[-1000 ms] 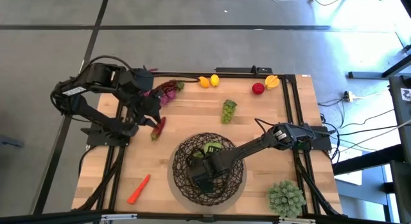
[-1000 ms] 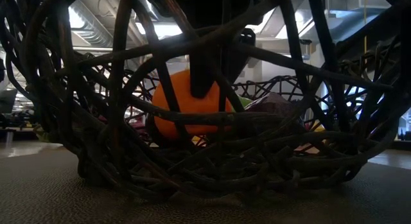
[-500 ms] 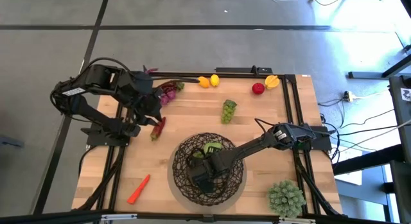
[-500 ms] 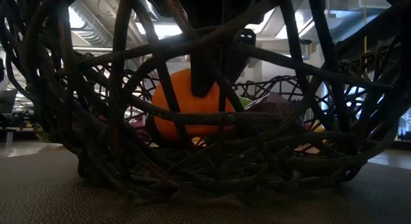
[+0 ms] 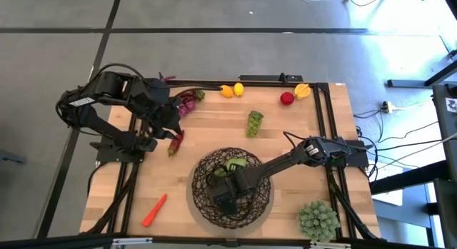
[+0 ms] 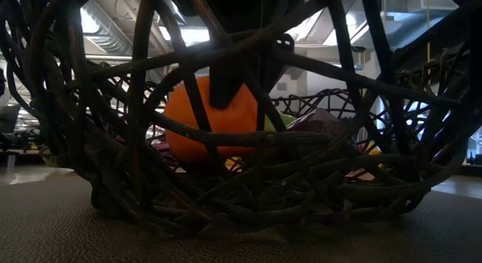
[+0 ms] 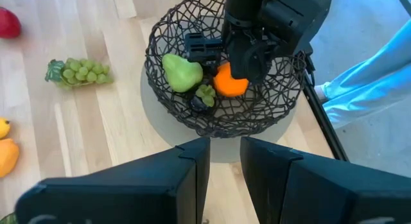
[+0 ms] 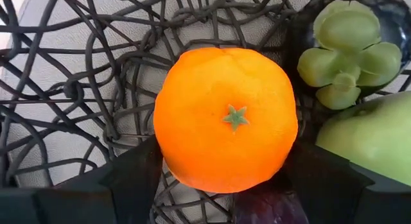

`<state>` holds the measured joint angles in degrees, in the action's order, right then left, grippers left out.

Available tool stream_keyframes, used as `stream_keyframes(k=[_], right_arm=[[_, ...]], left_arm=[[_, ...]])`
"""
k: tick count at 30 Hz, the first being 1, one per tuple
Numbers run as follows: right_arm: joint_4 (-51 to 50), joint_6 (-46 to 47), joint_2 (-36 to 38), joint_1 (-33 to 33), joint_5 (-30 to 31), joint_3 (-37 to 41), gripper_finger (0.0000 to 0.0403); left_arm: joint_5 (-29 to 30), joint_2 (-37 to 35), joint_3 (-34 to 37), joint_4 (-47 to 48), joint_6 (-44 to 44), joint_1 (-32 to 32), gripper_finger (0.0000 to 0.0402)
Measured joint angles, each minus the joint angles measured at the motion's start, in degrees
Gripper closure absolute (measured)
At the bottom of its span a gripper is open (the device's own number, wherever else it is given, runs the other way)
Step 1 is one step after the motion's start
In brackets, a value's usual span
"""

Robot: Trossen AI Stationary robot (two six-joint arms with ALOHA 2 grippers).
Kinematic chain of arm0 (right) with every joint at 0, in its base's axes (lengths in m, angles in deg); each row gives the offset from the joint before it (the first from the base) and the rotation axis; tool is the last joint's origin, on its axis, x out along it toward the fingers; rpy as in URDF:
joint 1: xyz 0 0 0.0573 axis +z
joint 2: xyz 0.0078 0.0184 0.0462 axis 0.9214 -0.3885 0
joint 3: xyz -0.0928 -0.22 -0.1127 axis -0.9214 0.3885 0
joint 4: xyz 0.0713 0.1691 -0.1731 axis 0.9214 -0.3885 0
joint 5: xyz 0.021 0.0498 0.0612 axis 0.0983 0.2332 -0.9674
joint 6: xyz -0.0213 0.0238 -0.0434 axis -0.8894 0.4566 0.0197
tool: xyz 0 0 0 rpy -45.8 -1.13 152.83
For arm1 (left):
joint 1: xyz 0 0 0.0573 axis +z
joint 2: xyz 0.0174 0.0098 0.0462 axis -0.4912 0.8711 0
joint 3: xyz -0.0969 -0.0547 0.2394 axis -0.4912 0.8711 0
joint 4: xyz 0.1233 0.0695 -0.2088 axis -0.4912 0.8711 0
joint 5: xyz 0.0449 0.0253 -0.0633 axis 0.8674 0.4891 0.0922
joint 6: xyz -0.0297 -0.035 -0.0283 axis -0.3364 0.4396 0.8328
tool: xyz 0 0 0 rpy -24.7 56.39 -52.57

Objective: Build produce basket
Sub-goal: Put the orange into the mesh basket

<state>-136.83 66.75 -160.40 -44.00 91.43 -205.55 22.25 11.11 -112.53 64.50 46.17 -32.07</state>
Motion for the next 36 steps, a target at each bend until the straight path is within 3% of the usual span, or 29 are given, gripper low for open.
stream_keyframes(k=[31, 36], right_arm=[[-2.51, 4.66, 0.00, -0.46, 2.00, 0.02, 0.0098], [-2.53, 4.68, 0.00, -0.50, 2.01, 0.02, 0.0077]], left_arm=[[0.03, 0.00, 0.00, 0.07, 0.00, 0.00, 0.0325], [0.03, 0.00, 0.01, 0.07, 0.00, 0.00, 0.0325]])
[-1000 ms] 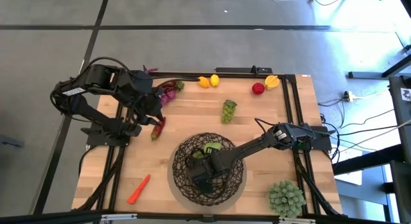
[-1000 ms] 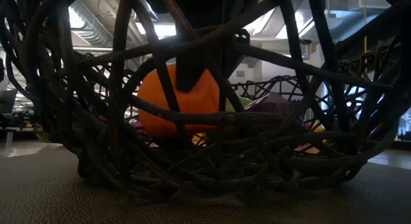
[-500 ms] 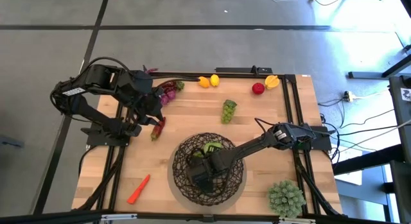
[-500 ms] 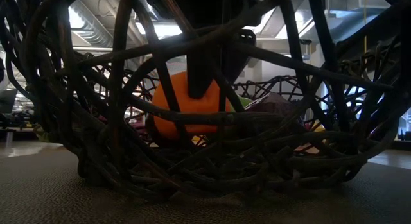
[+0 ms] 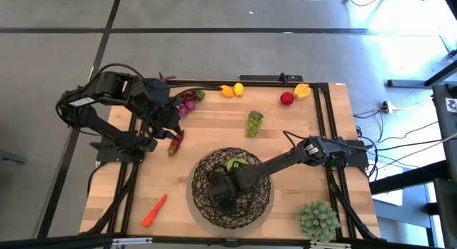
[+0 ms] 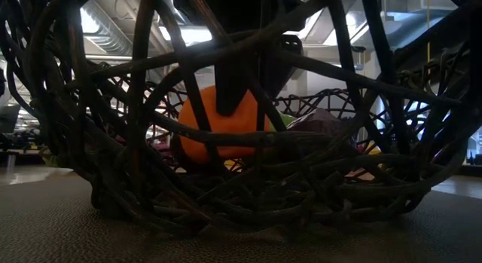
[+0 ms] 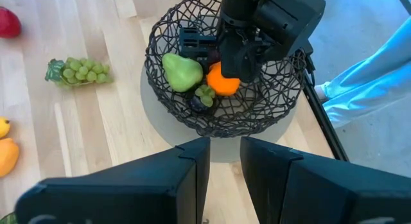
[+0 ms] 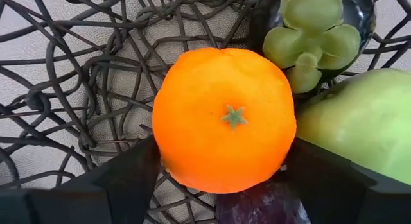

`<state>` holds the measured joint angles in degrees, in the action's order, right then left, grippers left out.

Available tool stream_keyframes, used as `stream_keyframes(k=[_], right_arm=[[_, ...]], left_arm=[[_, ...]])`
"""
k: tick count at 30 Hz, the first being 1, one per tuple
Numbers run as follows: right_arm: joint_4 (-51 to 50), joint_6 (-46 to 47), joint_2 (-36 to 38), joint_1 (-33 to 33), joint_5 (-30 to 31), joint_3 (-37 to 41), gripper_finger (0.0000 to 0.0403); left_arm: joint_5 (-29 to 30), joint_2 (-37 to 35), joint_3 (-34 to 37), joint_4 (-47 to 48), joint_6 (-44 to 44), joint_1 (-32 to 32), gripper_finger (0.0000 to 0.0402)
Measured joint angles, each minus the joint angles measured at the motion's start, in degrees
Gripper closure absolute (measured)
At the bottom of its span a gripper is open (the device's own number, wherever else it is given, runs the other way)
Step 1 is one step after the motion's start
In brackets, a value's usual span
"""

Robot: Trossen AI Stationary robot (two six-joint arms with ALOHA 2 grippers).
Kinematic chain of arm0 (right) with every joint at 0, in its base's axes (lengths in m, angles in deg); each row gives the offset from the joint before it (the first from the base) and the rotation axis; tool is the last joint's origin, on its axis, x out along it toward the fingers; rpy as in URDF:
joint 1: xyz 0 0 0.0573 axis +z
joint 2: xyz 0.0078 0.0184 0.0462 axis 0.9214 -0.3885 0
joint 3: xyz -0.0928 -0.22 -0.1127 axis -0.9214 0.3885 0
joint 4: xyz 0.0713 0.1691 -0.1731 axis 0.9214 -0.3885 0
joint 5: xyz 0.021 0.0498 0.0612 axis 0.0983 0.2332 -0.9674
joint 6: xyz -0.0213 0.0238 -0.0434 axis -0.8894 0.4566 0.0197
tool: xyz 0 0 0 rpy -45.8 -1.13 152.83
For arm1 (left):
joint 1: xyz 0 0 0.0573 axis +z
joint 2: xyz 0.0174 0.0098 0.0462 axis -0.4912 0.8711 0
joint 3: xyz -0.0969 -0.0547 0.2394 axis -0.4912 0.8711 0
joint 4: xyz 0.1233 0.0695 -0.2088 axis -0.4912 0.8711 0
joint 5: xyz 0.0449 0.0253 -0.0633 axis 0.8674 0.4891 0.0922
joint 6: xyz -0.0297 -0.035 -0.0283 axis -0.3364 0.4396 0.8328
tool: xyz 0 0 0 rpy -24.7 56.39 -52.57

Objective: Build produce basket
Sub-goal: Put the orange into the mesh basket, then put the tomato into the mesh basket

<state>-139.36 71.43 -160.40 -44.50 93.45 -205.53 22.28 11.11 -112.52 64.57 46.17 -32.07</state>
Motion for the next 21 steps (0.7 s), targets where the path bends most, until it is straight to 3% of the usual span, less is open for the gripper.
stream_keyframes(k=[8, 21], right_arm=[[-0.60, -0.26, 0.00, -0.13, 0.13, 0.00, 0.0020], [-12.94, 7.02, 0.00, -0.24, 1.65, -9.02, 0.0015]], left_arm=[[0.00, 0.00, -0.01, 0.00, 0.00, 0.00, 0.0325], [0.00, -0.02, 0.01, 0.00, 0.00, 0.00, 0.0325]])
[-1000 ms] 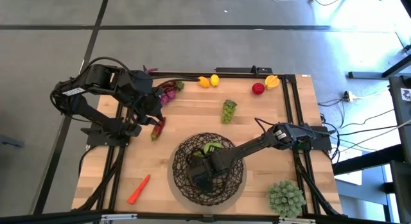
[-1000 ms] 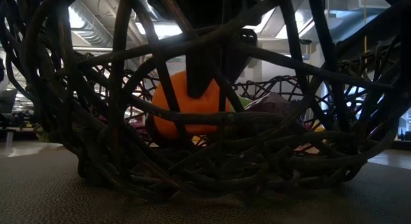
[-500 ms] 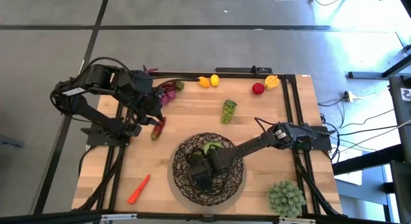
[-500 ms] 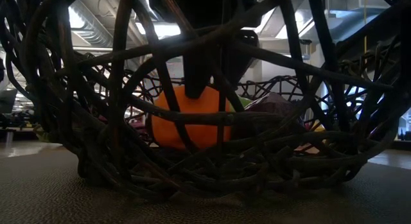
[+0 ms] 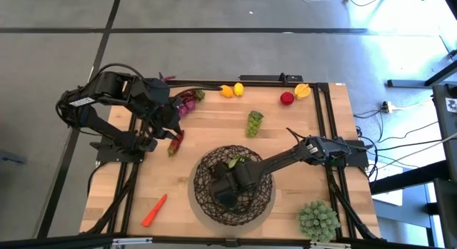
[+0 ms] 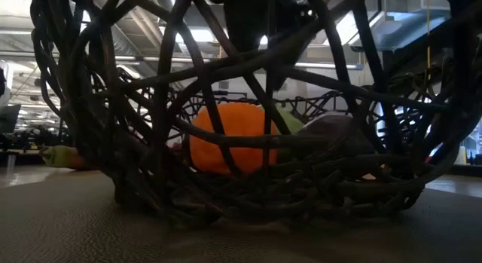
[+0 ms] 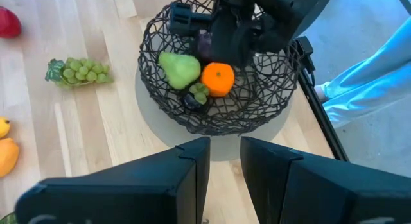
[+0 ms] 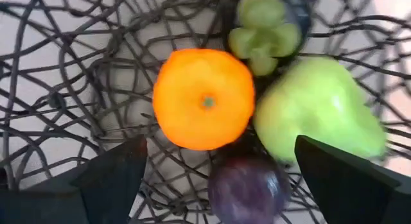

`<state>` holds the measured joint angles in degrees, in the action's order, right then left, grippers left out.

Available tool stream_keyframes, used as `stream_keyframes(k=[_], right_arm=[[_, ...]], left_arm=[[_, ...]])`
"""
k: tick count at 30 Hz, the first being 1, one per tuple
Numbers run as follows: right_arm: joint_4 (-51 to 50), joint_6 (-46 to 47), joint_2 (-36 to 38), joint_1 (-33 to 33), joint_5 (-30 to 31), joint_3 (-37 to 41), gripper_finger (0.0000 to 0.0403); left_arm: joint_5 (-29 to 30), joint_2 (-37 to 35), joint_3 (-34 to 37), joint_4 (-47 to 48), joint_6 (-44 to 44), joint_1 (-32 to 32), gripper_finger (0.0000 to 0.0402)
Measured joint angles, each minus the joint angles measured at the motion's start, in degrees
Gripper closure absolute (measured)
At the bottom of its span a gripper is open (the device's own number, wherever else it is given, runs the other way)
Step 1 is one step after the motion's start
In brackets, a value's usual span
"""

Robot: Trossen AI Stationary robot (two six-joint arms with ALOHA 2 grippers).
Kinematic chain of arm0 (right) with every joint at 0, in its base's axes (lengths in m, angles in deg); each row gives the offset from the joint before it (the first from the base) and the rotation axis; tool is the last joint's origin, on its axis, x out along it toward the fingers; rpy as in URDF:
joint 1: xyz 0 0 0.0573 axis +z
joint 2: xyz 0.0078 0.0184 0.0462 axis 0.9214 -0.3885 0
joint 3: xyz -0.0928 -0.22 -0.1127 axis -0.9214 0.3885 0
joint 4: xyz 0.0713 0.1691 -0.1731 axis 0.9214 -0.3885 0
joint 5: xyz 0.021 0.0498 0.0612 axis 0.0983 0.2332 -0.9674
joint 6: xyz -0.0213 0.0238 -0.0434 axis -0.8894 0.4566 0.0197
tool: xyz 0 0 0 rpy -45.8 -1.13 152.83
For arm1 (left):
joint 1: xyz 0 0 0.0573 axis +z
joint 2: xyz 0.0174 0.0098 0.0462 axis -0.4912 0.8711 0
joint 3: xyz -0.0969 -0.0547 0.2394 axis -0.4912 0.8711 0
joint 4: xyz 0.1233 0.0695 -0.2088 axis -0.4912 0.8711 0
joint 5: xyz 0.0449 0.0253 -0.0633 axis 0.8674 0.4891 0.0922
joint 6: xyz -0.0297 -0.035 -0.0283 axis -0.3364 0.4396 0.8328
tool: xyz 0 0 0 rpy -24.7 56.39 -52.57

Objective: Build produce basket
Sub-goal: Put the tomato into the mesh basket

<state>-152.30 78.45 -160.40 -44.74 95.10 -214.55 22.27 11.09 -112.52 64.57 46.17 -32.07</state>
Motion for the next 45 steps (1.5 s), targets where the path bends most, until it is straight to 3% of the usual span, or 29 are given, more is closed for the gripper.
stream_keyframes(k=[15, 30, 36, 45], right_arm=[[-1.32, 3.53, 1.77, 0.49, 1.73, -2.76, 0.0029], [-9.70, 0.70, 9.17, -0.60, 15.26, -2.76, 0.0055], [-9.52, 1.66, 10.32, -5.13, 13.08, -2.78, 0.0055], [-9.46, -6.46, 10.34, -17.39, 6.43, -2.78, 0.0055]], left_arm=[[0.01, -0.02, 0.01, -0.09, -0.01, 0.00, 0.0325], [0.00, 0.00, 0.01, -0.82, 0.00, 0.00, 0.0325], [0.01, 0.00, 0.01, -0.83, 0.00, 0.00, 0.0325], [0.00, 0.00, 0.01, -0.84, -0.01, 0.00, 0.0325]])
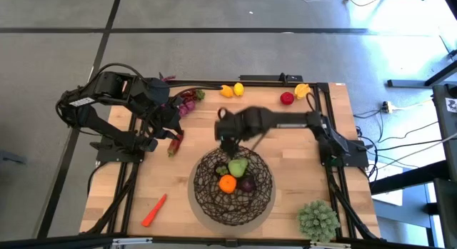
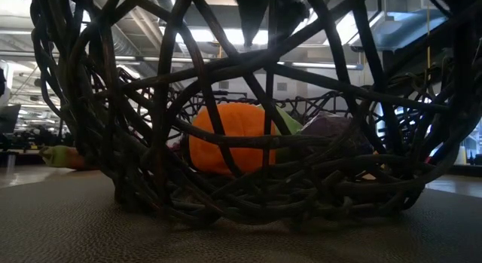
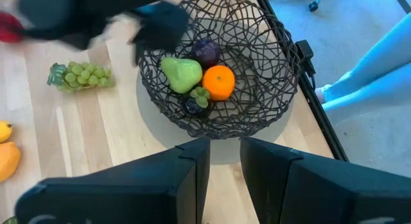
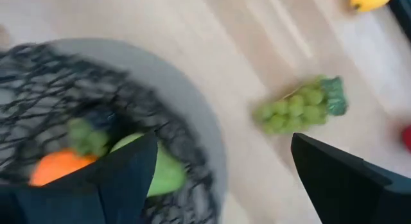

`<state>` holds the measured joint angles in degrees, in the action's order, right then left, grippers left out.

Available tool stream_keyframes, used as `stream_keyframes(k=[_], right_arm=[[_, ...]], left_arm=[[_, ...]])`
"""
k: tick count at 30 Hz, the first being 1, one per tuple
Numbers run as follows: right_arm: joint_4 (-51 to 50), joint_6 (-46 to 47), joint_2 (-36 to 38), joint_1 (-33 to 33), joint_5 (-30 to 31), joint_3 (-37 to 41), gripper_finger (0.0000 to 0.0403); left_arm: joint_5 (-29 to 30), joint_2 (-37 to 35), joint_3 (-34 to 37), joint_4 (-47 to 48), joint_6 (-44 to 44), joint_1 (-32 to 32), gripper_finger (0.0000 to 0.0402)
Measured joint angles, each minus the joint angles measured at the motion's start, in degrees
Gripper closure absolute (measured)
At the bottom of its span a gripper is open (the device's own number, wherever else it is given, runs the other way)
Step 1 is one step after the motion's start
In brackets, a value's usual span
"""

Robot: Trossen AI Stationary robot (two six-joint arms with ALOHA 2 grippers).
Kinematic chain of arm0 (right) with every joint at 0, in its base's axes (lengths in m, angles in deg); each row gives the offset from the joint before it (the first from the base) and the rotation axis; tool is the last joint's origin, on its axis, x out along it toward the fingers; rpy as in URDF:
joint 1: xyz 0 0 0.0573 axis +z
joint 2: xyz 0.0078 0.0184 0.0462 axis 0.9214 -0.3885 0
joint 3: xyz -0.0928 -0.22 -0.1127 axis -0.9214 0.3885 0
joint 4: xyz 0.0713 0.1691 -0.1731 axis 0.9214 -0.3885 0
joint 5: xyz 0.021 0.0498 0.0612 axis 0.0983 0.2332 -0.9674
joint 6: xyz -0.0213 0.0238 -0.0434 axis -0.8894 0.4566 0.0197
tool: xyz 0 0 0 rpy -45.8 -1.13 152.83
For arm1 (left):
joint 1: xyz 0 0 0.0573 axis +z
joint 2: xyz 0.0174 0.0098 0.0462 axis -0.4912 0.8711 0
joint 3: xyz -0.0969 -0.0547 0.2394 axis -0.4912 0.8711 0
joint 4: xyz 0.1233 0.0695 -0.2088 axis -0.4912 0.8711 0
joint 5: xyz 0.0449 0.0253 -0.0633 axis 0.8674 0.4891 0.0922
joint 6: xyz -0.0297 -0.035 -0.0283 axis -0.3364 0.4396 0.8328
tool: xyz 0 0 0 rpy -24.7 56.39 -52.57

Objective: Build produce basket
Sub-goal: Put the tomato into the mesh basket

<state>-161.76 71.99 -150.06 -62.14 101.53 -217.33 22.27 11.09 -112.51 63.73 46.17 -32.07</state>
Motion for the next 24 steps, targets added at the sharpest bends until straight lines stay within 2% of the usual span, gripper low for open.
stream_keyframes(k=[9, 15, 20, 24], right_arm=[[0.00, -8.66, 0.00, -9.67, -3.91, 0.00, 0.0055], [0.00, -17.94, 0.00, -13.27, -8.59, 0.00, 0.0055], [0.02, -25.96, 0.04, -14.56, -8.73, 0.00, 0.0055], [0.02, -30.51, 1.05, -14.98, -8.60, 0.02, 0.0055]], left_arm=[[0.01, 0.00, 0.00, 0.01, -0.02, 0.00, 0.0325], [0.98, 0.00, 0.00, -0.61, 0.37, 0.00, 0.0325], [6.89, 0.00, 0.00, -1.03, 9.09, 3.23, 0.0325], [6.91, 0.00, 0.00, 0.28, 13.26, 6.57, 0.0325]])
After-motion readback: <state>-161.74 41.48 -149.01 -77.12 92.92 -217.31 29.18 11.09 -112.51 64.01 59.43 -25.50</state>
